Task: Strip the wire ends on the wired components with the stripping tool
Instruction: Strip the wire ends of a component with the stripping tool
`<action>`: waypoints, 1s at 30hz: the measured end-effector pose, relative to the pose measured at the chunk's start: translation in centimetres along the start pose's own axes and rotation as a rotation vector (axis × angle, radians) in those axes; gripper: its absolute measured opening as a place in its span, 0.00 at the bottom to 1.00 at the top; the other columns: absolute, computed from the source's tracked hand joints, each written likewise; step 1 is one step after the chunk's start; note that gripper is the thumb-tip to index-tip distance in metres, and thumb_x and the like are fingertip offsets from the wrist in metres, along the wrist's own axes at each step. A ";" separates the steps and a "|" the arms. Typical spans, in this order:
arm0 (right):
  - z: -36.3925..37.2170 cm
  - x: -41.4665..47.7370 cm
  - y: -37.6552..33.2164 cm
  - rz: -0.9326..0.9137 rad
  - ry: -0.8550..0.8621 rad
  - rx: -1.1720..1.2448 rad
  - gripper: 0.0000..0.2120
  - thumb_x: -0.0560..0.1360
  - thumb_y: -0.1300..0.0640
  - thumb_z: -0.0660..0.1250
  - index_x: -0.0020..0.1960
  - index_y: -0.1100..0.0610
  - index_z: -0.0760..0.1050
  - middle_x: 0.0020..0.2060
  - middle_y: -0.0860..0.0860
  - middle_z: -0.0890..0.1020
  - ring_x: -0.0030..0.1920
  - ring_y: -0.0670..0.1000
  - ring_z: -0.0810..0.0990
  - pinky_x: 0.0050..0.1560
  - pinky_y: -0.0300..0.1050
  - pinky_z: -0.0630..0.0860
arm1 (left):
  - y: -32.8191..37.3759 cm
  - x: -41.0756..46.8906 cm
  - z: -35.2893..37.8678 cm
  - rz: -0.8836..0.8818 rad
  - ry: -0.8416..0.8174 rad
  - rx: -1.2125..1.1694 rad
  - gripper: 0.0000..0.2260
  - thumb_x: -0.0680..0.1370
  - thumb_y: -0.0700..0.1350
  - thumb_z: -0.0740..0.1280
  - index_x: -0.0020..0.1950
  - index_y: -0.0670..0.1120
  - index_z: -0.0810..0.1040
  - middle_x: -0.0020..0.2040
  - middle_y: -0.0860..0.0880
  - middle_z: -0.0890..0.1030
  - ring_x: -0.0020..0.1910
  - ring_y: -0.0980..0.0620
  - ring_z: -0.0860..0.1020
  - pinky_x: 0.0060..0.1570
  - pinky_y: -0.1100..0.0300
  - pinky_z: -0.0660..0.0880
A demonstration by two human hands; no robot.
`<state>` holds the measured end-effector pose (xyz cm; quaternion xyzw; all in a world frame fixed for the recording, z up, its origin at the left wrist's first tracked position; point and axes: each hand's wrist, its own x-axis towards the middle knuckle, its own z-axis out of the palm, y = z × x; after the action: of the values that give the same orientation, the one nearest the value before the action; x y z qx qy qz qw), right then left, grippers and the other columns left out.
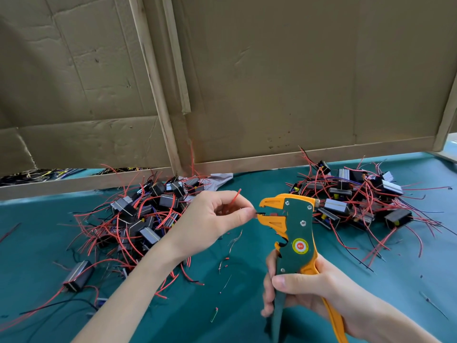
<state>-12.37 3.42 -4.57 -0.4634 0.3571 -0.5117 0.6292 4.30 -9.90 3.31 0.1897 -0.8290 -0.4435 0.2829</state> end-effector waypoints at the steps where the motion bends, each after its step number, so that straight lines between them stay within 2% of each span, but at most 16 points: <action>1: 0.1 0.0 -0.1 0.004 0.005 -0.010 0.09 0.72 0.59 0.75 0.47 0.59 0.77 0.40 0.63 0.81 0.42 0.64 0.81 0.54 0.64 0.76 | 0.0 0.0 0.0 -0.004 -0.003 -0.001 0.04 0.75 0.45 0.70 0.42 0.47 0.83 0.35 0.38 0.77 0.34 0.51 0.69 0.35 0.56 0.65; 5: 0.6 -0.3 -0.8 0.029 0.040 -0.050 0.10 0.69 0.57 0.77 0.44 0.58 0.77 0.37 0.62 0.80 0.39 0.62 0.81 0.50 0.62 0.77 | 0.1 -0.1 -0.4 -0.013 -0.027 0.014 0.04 0.74 0.45 0.71 0.40 0.48 0.83 0.36 0.38 0.77 0.34 0.50 0.69 0.35 0.56 0.65; 7: 0.9 -0.4 -1.1 0.042 0.066 -0.080 0.11 0.68 0.56 0.78 0.41 0.58 0.77 0.33 0.61 0.80 0.34 0.60 0.80 0.44 0.58 0.79 | 0.3 -0.1 -0.5 -0.013 -0.045 0.014 0.04 0.73 0.46 0.71 0.40 0.48 0.83 0.36 0.39 0.78 0.34 0.51 0.69 0.35 0.57 0.66; 11: 1.7 -0.6 -1.2 0.040 0.119 -0.082 0.14 0.65 0.54 0.78 0.34 0.59 0.75 0.24 0.60 0.77 0.24 0.56 0.77 0.31 0.45 0.76 | 0.7 -0.3 -0.7 -0.029 -0.098 0.011 0.09 0.69 0.52 0.70 0.40 0.47 0.83 0.32 0.51 0.77 0.33 0.55 0.70 0.32 0.64 0.67; 14: 2.6 -0.4 -0.7 0.038 0.221 0.011 0.17 0.63 0.53 0.78 0.32 0.59 0.71 0.20 0.58 0.71 0.19 0.54 0.72 0.25 0.44 0.72 | 0.3 -0.2 -0.8 -0.030 -0.104 0.024 0.06 0.73 0.48 0.70 0.42 0.46 0.82 0.33 0.52 0.77 0.32 0.57 0.70 0.34 0.66 0.67; 16: 2.6 -0.2 -0.2 0.060 0.332 0.051 0.20 0.60 0.50 0.78 0.29 0.58 0.68 0.19 0.57 0.67 0.16 0.53 0.66 0.22 0.42 0.69 | -0.3 0.0 -0.4 -0.042 -0.070 0.024 0.03 0.77 0.43 0.68 0.44 0.46 0.80 0.33 0.55 0.75 0.32 0.59 0.69 0.35 0.69 0.67; 17: 2.5 -0.2 -0.1 0.065 0.347 0.061 0.20 0.59 0.50 0.78 0.28 0.58 0.68 0.19 0.57 0.66 0.16 0.53 0.66 0.22 0.42 0.69 | -0.7 0.0 0.0 -0.056 -0.058 0.008 0.04 0.78 0.44 0.67 0.44 0.46 0.78 0.33 0.57 0.75 0.32 0.59 0.69 0.36 0.69 0.67; 19: 2.2 0.0 -0.1 0.056 0.282 0.141 0.17 0.58 0.53 0.80 0.31 0.58 0.72 0.23 0.59 0.70 0.20 0.56 0.71 0.26 0.48 0.74 | -1.1 0.1 0.7 -0.065 -0.054 -0.048 0.08 0.78 0.48 0.61 0.44 0.46 0.76 0.32 0.58 0.75 0.33 0.59 0.70 0.39 0.69 0.68; 22: 1.6 0.5 -0.5 -0.002 0.185 0.292 0.17 0.57 0.59 0.82 0.37 0.61 0.76 0.32 0.62 0.75 0.33 0.61 0.78 0.41 0.56 0.79 | -1.6 0.1 1.3 -0.044 -0.024 -0.103 0.13 0.79 0.48 0.55 0.42 0.45 0.74 0.31 0.54 0.78 0.35 0.57 0.74 0.44 0.67 0.71; 25: 1.0 0.6 -0.6 -0.039 0.209 0.270 0.20 0.53 0.59 0.84 0.38 0.60 0.78 0.34 0.63 0.77 0.37 0.64 0.81 0.42 0.57 0.80 | -2.1 0.1 1.5 -0.100 0.006 -0.074 0.16 0.81 0.54 0.52 0.41 0.46 0.71 0.29 0.57 0.71 0.34 0.56 0.70 0.45 0.64 0.68; 27: 0.7 0.4 -0.6 -0.033 0.250 0.288 0.22 0.50 0.59 0.85 0.39 0.60 0.80 0.37 0.65 0.80 0.41 0.66 0.83 0.41 0.56 0.80 | -2.5 -0.1 1.6 -0.170 0.022 -0.054 0.21 0.81 0.60 0.49 0.42 0.46 0.69 0.33 0.55 0.66 0.37 0.53 0.66 0.47 0.59 0.66; 30: 0.7 0.3 -0.6 -0.026 0.232 0.281 0.20 0.53 0.61 0.85 0.41 0.59 0.81 0.46 0.70 0.82 0.50 0.70 0.82 0.45 0.57 0.81 | -2.6 -0.3 1.6 -0.201 0.014 0.009 0.20 0.78 0.60 0.47 0.45 0.50 0.73 0.38 0.55 0.67 0.43 0.51 0.69 0.58 0.54 0.67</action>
<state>-11.84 3.28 -3.82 -0.3134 0.3463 -0.6147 0.6356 3.72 -10.11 0.27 0.2763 -0.8057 -0.4647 0.2420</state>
